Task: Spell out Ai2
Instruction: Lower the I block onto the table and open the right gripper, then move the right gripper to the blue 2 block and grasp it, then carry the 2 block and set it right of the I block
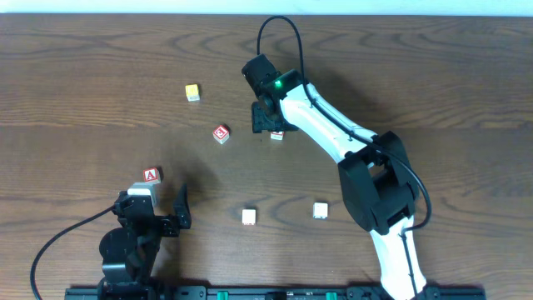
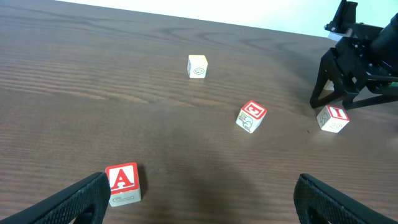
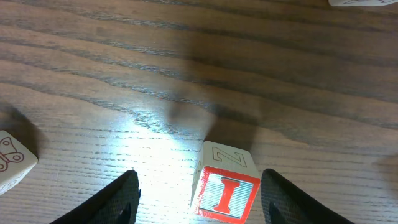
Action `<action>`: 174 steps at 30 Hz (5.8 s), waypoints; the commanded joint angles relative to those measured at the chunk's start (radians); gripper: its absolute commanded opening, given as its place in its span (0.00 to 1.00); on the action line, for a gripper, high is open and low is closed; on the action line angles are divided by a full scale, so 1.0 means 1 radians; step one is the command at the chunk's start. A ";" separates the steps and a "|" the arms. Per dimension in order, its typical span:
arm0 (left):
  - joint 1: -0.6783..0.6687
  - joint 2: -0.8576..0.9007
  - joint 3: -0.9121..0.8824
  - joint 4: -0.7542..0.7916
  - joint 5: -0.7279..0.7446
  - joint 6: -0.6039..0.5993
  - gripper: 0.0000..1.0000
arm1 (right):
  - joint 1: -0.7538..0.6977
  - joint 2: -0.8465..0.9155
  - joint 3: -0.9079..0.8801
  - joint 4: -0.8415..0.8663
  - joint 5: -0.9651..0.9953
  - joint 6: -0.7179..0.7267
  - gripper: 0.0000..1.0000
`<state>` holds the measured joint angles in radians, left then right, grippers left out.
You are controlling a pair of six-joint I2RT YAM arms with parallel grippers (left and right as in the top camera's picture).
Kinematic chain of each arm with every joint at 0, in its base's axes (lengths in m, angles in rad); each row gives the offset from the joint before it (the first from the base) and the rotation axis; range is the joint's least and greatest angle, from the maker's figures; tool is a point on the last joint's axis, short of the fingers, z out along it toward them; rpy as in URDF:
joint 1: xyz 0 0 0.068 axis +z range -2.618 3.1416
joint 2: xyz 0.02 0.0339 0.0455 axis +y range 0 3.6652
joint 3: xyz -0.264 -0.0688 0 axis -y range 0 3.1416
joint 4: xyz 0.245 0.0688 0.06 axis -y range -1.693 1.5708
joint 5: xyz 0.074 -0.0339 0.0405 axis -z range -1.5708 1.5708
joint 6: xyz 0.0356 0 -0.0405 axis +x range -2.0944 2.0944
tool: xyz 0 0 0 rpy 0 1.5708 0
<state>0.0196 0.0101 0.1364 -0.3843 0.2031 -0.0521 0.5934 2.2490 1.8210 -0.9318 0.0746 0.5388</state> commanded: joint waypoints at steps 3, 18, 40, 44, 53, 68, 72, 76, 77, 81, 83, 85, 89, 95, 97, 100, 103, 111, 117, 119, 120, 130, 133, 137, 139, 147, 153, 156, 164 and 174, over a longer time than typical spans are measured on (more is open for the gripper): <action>0.005 -0.006 -0.022 -0.001 -0.003 -0.004 0.95 | 0.009 0.012 0.016 0.001 0.036 -0.026 0.64; 0.005 -0.006 -0.022 -0.001 -0.003 -0.004 0.96 | 0.008 0.014 0.017 -0.040 0.017 0.014 0.65; 0.005 -0.006 -0.022 -0.001 -0.003 -0.004 0.95 | 0.007 0.031 0.016 -0.013 -0.032 -0.009 0.68; 0.005 -0.006 -0.022 -0.001 -0.003 -0.004 0.95 | 0.007 0.031 0.016 -0.014 -0.003 -0.010 0.71; 0.005 -0.006 -0.022 -0.001 -0.003 -0.003 0.96 | -0.013 0.031 0.121 -0.012 0.022 -0.110 0.78; 0.005 -0.006 -0.022 -0.001 -0.003 -0.004 0.95 | -0.209 0.042 0.276 0.020 0.134 -0.156 0.80; 0.005 -0.006 -0.022 -0.001 -0.003 -0.004 0.95 | -0.228 0.062 0.276 0.040 0.117 -0.214 0.81; 0.005 -0.006 -0.022 -0.001 -0.003 -0.004 0.95 | -0.225 0.105 0.276 0.051 0.117 -0.251 0.82; 0.005 -0.006 -0.022 -0.001 -0.003 -0.004 0.95 | -0.223 0.117 0.276 0.054 0.116 -0.252 0.82; 0.005 -0.006 -0.022 -0.001 -0.003 -0.004 0.95 | -0.221 0.156 0.276 0.061 0.114 -0.252 0.82; 0.005 -0.006 -0.022 -0.001 -0.003 -0.004 0.95 | -0.220 0.171 0.276 0.061 0.092 -0.253 0.82; 0.005 -0.006 -0.022 -0.001 -0.003 -0.004 0.96 | -0.217 0.187 0.276 0.060 0.063 -0.252 0.82; 0.005 -0.006 -0.022 -0.001 -0.003 -0.004 0.95 | -0.207 0.205 0.276 0.067 0.049 -0.253 0.82; 0.005 -0.006 -0.022 -0.001 -0.003 -0.004 0.95 | -0.186 0.217 0.276 0.080 0.048 -0.270 0.75; 0.005 -0.006 -0.022 -0.001 -0.003 -0.003 0.95 | -0.180 0.224 0.276 0.079 0.048 -0.275 0.74; 0.005 -0.006 -0.022 -0.001 -0.003 -0.004 0.95 | -0.177 0.233 0.275 0.079 0.050 -0.283 0.74; 0.005 -0.006 -0.022 -0.001 -0.003 -0.004 0.95 | -0.177 0.237 0.275 0.077 0.061 -0.283 0.74; 0.005 -0.006 -0.022 -0.001 -0.003 -0.004 0.95 | -0.185 0.240 0.275 0.069 0.082 -0.282 0.66; 0.005 -0.006 -0.022 -0.001 -0.003 -0.004 0.95 | -0.188 0.241 0.273 0.063 0.082 -0.282 0.62; 0.005 -0.006 -0.022 -0.001 -0.003 -0.004 0.96 | -0.189 0.241 0.273 0.061 0.082 -0.282 0.55; 0.005 -0.006 -0.022 -0.001 -0.003 -0.004 0.95 | -0.189 0.241 0.273 0.059 0.082 -0.282 0.49; 0.005 -0.006 -0.022 -0.001 -0.003 -0.003 0.95 | -0.189 0.241 0.273 0.048 0.082 -0.282 0.39; 0.005 -0.006 -0.022 -0.001 -0.003 -0.004 0.96 | -0.189 0.241 0.273 0.048 0.082 -0.282 0.34; 0.005 -0.006 -0.022 -0.001 -0.003 -0.004 0.95 | -0.189 0.241 0.273 0.044 0.083 -0.283 0.30; 0.005 -0.006 -0.022 -0.001 -0.003 -0.004 0.96 | -0.189 0.241 0.273 0.042 0.083 -0.283 0.27; 0.005 -0.006 -0.022 -0.001 -0.003 -0.004 0.95 | -0.182 0.200 0.275 -0.013 0.082 -0.282 0.16; 0.005 -0.006 -0.022 -0.001 -0.003 -0.003 0.95 | -0.171 0.087 0.275 -0.073 0.018 -0.281 0.02; 0.005 -0.006 -0.022 -0.001 -0.003 -0.004 0.95 | -0.163 0.036 0.275 -0.137 0.015 -0.232 0.01; 0.005 -0.006 -0.022 -0.001 -0.003 -0.004 0.96 | -0.128 -0.099 0.216 -0.292 -0.011 -0.161 0.01; 0.005 -0.006 -0.022 -0.001 -0.003 -0.004 0.95 | -0.066 -0.307 -0.284 0.079 0.006 -0.067 0.01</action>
<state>0.0196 0.0101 0.1364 -0.3843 0.2028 -0.0521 0.5434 1.9511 1.5902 -0.8692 0.0772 0.4080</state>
